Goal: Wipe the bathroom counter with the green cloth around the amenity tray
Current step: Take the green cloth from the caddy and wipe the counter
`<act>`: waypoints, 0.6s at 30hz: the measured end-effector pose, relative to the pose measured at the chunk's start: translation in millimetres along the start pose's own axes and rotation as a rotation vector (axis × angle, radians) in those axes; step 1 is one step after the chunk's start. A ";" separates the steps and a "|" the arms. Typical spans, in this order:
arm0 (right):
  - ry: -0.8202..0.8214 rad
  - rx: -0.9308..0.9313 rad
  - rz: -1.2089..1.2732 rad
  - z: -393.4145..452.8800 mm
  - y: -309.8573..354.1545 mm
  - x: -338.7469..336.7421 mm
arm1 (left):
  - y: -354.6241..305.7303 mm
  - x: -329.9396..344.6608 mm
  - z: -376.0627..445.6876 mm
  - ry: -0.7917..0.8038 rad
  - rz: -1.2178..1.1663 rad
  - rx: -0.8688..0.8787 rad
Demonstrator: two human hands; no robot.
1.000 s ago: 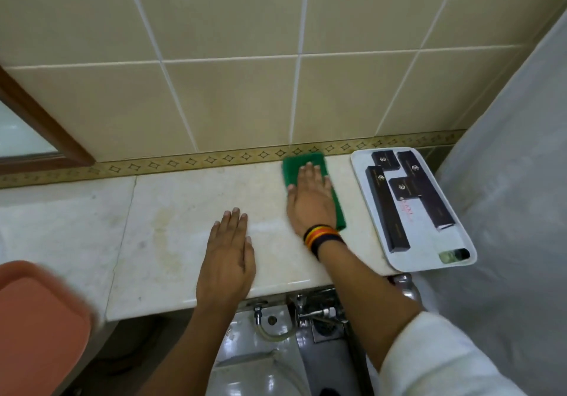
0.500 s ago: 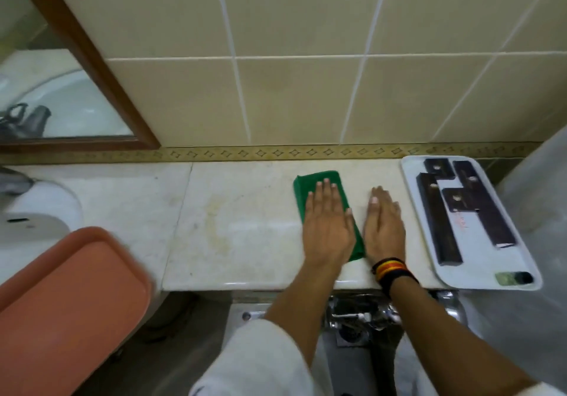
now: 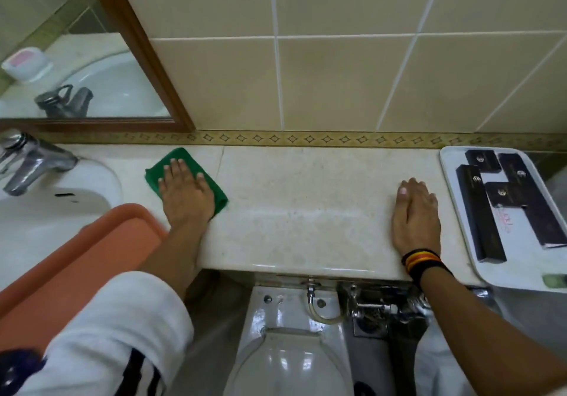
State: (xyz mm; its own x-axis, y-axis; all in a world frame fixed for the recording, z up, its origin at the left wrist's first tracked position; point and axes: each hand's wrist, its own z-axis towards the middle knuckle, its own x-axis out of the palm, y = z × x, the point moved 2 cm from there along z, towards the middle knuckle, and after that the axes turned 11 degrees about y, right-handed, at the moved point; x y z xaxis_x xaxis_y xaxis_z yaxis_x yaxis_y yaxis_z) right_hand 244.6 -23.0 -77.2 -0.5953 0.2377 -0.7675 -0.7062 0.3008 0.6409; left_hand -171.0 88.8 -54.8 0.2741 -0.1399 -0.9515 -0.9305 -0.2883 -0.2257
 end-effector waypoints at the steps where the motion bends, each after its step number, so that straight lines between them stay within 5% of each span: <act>1: -0.001 -0.001 -0.008 0.9 -2.2 0.9 | -6.1 3.5 -4.1 -0.004 0.003 -0.009; 8: 0.042 0.015 0.030 -5.6 6.0 -4.2 | -74.5 51.2 -123.7 0.036 0.058 0.182; 13: 0.074 -0.046 0.260 -84.4 19.2 -21.8 | -53.9 32.9 -82.4 0.048 0.084 0.244; 18: -0.312 0.373 0.786 -173.3 -58.9 -47.7 | -34.1 9.2 13.4 0.000 0.066 0.208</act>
State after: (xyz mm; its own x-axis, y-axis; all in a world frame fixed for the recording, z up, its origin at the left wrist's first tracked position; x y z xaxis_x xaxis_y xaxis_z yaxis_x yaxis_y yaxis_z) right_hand 248.2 -212.2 -76.4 -0.6829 0.7212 -0.1164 0.0589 0.2131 0.9753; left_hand -140.0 110.0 -58.6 0.2112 -0.1525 -0.9655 -0.9765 -0.0768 -0.2015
